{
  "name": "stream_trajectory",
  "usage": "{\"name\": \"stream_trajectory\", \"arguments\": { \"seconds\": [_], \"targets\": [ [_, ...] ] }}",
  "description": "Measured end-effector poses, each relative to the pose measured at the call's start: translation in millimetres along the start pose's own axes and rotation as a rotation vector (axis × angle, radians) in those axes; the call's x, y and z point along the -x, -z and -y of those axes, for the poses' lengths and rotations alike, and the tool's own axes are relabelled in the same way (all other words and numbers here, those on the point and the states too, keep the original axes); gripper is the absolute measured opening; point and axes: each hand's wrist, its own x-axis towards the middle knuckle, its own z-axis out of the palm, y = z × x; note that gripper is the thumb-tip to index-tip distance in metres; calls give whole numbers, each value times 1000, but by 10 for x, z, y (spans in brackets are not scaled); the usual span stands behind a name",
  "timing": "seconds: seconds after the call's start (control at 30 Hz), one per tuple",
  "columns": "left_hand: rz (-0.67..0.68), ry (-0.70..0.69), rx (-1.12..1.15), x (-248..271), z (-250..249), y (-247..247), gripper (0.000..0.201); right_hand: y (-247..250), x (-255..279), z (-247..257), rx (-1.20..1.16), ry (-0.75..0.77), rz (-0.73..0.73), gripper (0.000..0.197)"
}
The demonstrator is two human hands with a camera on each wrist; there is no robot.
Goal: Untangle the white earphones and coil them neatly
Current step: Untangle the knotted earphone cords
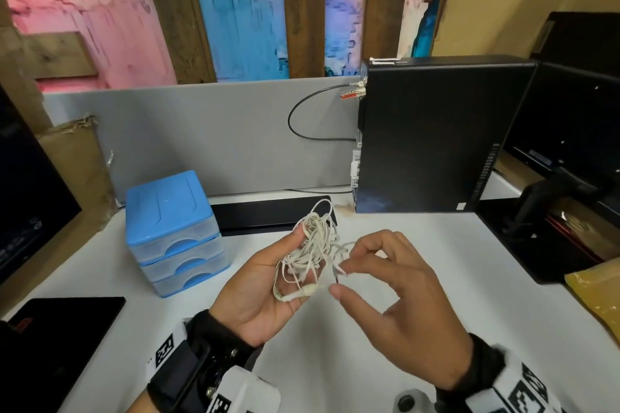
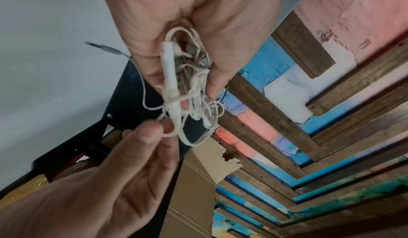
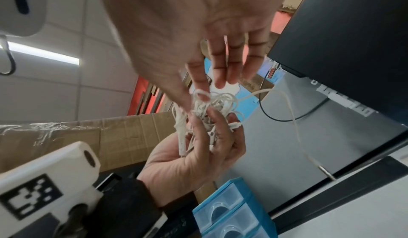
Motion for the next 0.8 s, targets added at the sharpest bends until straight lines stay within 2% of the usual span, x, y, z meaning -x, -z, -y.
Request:
{"name": "stream_trajectory", "arguments": {
  "seconds": [0.13,0.23,0.3,0.4,0.47,0.53,0.63,0.8],
  "targets": [
    [-96,-92,-102,-52,62,34,59,61,-48,-52,-199,-80,45,15],
    [-230,-236,-191,-84,97,53,44,159,-89,-50,-252,-150,128,17],
    [-266,-258,-222,-82,104,41,25,205,-107,-104,-122,-133,135,19],
    [-315,-237,-244,-95,119,33,14,215,-126,-207,176,-70,-25,15],
    [-347,-229,-245,-109,125,45,13,209,-131,-240,199,-75,-193,17],
    [-367,-224,-227,-124,103,71,11,231,-167,-245,28,-165,-275,15],
    [-366,-189,-183,-135,32,120,6,260,-220,-257,-303,-299,-249,15],
    [-368,-124,-173,-161,5,185,9,206,-200,-245,-470,-291,-26,31]
  ]
}}
